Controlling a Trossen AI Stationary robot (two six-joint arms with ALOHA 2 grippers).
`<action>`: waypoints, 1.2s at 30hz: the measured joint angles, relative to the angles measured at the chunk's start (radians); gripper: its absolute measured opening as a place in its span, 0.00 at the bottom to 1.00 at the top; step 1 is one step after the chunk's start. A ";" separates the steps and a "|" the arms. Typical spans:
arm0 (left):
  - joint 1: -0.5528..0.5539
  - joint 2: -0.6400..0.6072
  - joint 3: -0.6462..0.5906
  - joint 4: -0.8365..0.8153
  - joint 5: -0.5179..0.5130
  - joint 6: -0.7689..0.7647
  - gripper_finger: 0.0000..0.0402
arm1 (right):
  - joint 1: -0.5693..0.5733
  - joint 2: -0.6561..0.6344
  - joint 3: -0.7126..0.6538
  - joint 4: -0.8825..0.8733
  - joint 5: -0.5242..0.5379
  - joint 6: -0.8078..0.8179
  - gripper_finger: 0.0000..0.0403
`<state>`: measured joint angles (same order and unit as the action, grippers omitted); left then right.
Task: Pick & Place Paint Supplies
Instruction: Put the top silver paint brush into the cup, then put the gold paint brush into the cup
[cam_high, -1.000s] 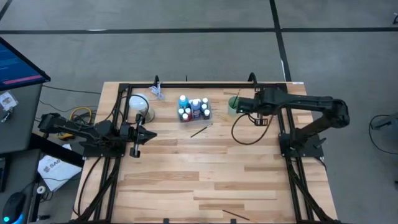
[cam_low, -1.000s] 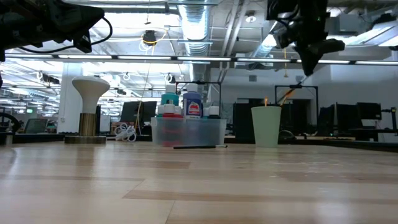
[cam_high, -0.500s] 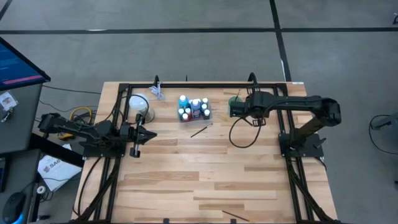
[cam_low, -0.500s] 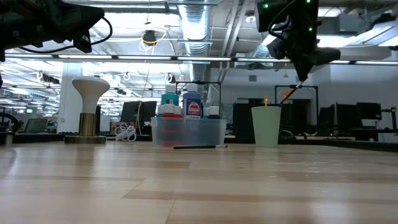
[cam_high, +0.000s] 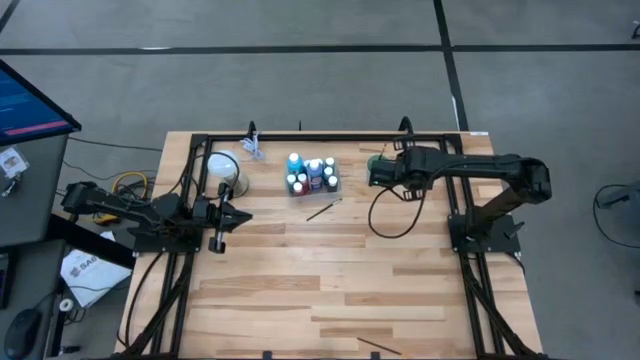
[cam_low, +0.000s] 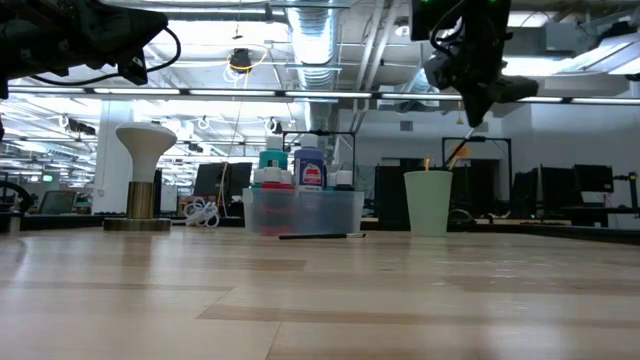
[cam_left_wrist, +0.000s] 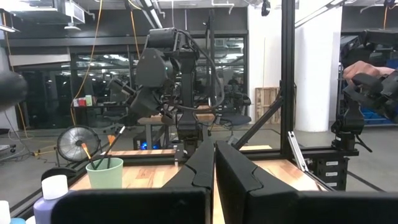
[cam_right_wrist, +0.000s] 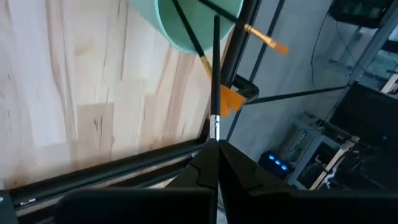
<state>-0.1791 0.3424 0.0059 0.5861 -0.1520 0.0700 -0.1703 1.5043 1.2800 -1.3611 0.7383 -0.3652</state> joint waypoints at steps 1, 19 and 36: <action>0.000 0.000 0.000 0.000 0.000 0.000 0.00 | 0.000 0.000 0.000 0.005 0.000 -0.004 0.00; 0.000 0.000 0.000 0.000 0.000 0.000 0.00 | 0.045 -0.008 0.081 -0.009 -0.219 0.237 0.39; 0.000 0.000 0.000 0.000 0.000 0.000 0.00 | 0.839 -0.047 -0.089 0.224 -0.711 1.287 0.41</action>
<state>-0.1789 0.3424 0.0063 0.5861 -0.1520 0.0700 0.6690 1.4573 1.1907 -1.1374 0.0270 0.9219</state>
